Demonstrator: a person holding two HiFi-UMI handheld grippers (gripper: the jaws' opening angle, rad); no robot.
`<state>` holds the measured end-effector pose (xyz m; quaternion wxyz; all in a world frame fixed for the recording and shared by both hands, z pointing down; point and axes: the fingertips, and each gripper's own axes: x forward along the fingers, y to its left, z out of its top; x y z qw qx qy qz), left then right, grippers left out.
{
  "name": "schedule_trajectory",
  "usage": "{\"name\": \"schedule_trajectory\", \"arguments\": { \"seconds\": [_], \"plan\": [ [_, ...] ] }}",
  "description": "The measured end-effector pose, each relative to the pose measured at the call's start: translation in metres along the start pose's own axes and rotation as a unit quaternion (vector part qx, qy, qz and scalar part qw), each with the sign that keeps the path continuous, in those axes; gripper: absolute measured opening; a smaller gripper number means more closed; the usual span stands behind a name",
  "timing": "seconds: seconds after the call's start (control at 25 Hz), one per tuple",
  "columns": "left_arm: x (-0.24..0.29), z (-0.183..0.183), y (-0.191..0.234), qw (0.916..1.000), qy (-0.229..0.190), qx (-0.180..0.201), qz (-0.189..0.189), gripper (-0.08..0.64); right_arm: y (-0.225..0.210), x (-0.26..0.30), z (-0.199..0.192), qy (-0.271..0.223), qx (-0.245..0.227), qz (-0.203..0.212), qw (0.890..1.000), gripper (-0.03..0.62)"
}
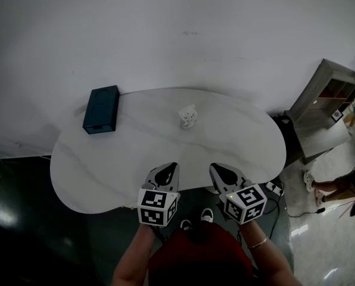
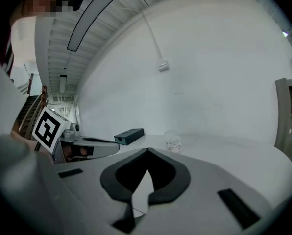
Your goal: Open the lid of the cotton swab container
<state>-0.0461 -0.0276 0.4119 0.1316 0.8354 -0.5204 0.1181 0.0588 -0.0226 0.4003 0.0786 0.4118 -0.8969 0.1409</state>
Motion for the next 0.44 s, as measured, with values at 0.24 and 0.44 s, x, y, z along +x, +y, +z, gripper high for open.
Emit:
{"name": "schedule_trajectory", "arguments": {
  "seconds": [0.24, 0.44],
  "plan": [
    [-0.008, -0.003, -0.001, 0.9998, -0.01, -0.012, 0.012, 0.025, -0.006, -0.011, 0.0, -0.002, -0.004, -0.009, 1.0, 0.015],
    [-0.012, -0.011, -0.007, 0.9997, -0.006, -0.013, 0.02, 0.025, -0.012, -0.021, -0.003, -0.01, -0.002, -0.016, 1.0, 0.015]
  ]
}}
